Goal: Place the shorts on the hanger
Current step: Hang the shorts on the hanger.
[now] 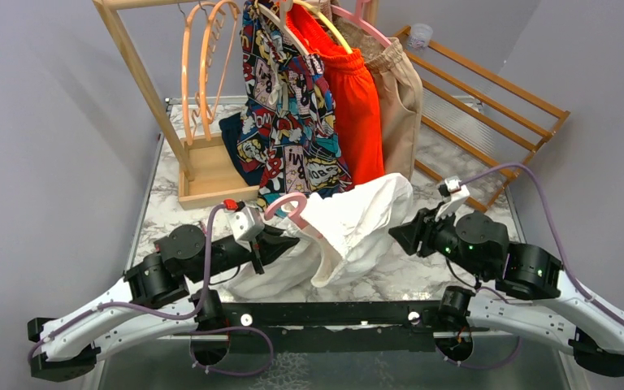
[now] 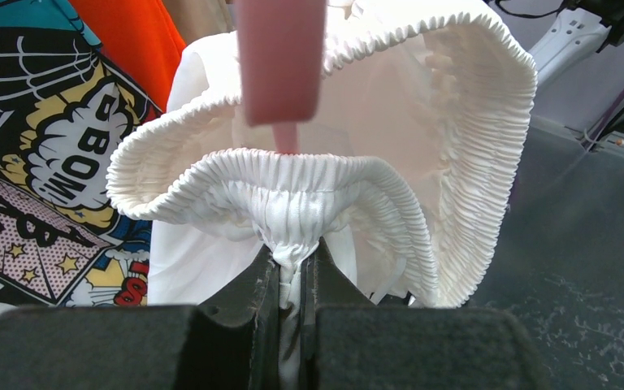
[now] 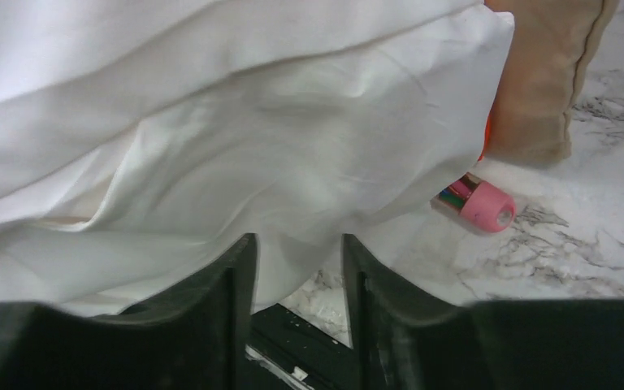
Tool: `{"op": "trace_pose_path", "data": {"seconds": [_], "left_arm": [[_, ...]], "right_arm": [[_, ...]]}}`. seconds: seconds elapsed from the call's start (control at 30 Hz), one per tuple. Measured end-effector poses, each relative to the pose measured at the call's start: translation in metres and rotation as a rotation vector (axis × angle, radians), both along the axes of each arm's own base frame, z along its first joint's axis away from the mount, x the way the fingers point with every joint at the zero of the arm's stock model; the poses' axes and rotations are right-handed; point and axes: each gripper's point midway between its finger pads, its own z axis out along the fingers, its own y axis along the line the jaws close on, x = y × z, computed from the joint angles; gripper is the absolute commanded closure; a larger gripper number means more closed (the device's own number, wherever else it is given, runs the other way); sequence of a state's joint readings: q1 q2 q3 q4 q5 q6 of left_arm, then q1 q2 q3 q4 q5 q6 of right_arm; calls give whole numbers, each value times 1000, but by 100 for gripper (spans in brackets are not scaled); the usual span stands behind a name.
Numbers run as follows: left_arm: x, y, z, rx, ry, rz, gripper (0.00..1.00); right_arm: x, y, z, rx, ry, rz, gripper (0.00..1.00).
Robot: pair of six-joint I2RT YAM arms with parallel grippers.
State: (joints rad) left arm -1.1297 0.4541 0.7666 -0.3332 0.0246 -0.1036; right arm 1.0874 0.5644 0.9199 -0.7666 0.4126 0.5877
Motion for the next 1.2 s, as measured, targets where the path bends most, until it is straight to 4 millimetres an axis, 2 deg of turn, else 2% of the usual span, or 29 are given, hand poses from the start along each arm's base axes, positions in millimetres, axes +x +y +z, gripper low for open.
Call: {"op": "trace_pose_path", "data": {"seconds": [0.1, 0.3, 0.43, 0.53, 0.6, 0.73, 0.83, 0.9, 1.03, 1.2], "left_arm": [[3, -4, -4, 20, 1, 3, 100], [5, -7, -18, 74, 24, 6, 100], [4, -7, -29, 107, 60, 6, 100], [5, -11, -40, 141, 104, 9, 100], [6, -14, -48, 163, 137, 14, 100], [7, -20, -66, 216, 198, 24, 100], [8, -23, -77, 255, 242, 30, 100], [8, -25, -82, 269, 262, 33, 100], [7, -26, -81, 270, 282, 36, 100], [7, -27, -70, 247, 279, 36, 100]], "right_arm": [[-3, -5, 8, -37, -18, 28, 38], [-11, -6, 68, -30, -179, 156, 38], [-26, 8, 99, -23, -286, 322, 38], [-35, 26, 110, -30, -332, 441, 37], [-36, 41, 108, -51, -338, 505, 35], [-34, 65, 92, -102, -329, 591, 33], [-34, 75, 78, -129, -322, 634, 33], [-36, 78, 76, -131, -327, 658, 33], [-39, 87, 78, -118, -340, 698, 31], [-40, 96, 69, -136, -324, 739, 30]]}}
